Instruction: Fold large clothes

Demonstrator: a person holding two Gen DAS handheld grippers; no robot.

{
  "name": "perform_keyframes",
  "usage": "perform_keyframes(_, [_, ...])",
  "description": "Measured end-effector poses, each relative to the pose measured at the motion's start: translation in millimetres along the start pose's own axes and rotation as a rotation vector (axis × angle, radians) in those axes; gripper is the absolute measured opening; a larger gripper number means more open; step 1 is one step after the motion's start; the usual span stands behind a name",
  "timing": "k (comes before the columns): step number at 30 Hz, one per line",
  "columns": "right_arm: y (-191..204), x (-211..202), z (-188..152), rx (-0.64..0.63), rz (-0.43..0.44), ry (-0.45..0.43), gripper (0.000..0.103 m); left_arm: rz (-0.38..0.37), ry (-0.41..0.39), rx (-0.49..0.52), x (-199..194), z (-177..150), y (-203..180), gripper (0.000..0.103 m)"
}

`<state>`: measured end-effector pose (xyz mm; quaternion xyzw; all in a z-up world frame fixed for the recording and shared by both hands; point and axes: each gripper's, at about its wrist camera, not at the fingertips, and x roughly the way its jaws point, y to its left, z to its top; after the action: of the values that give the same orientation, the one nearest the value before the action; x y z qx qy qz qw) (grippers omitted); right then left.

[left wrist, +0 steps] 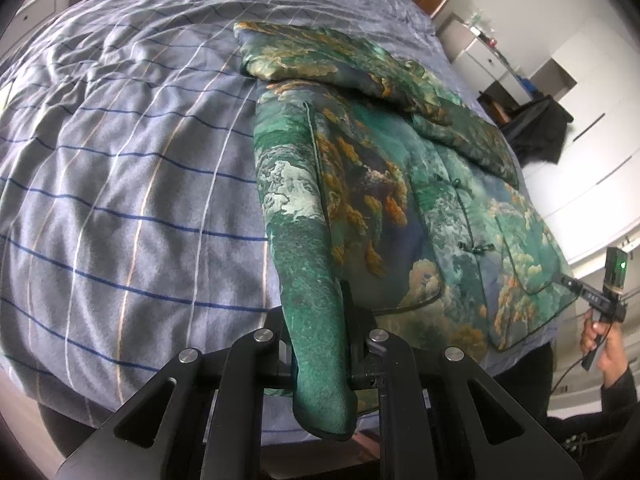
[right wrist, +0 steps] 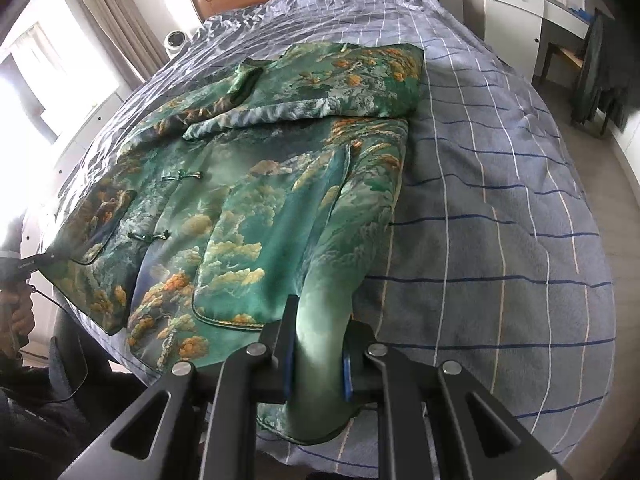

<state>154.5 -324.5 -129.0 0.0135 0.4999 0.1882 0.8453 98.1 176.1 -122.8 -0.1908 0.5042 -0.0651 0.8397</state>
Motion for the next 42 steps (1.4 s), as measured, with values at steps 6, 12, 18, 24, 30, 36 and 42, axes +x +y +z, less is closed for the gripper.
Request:
perform_keyframes(6, [1.1, -4.3, -0.8, -0.008, 0.015, 0.005, 0.017, 0.004, 0.008, 0.002, -7.4, -4.3, 1.6, 0.013])
perform_keyframes(12, [-2.9, -10.8, -1.5, -0.015, 0.03, 0.036, 0.017, 0.007, 0.037, 0.003, -19.7, -14.5, 7.4, 0.013])
perform_keyframes(18, [0.9, -27.4, -17.9, -0.021, 0.071, 0.106, 0.016, 0.033, 0.125, -0.017, -31.5, -41.7, 22.3, 0.013])
perform_keyframes(24, [-2.6, -40.1, -44.1, 0.071, 0.188, 0.21, 0.013, -0.005, 0.176, -0.052, -53.5, -47.7, 29.7, 0.012])
perform_keyframes(30, [-31.4, -89.5, 0.0, 0.221, 0.411, 0.025, 0.013, -0.185, 0.028, -0.168, -97.4, 19.5, 44.1, 0.011])
perform_keyframes(36, [-59.3, -81.4, 104.8, 0.25, 0.467, -0.153, 0.013, -0.2, -0.113, -0.158, -82.8, 141.6, 32.0, 0.011])
perform_keyframes(42, [-92.9, -4.2, 213.1, 0.332, 0.416, -0.21, 0.013, -0.083, -0.113, -0.122, -4.4, 237.3, 13.7, 0.014])
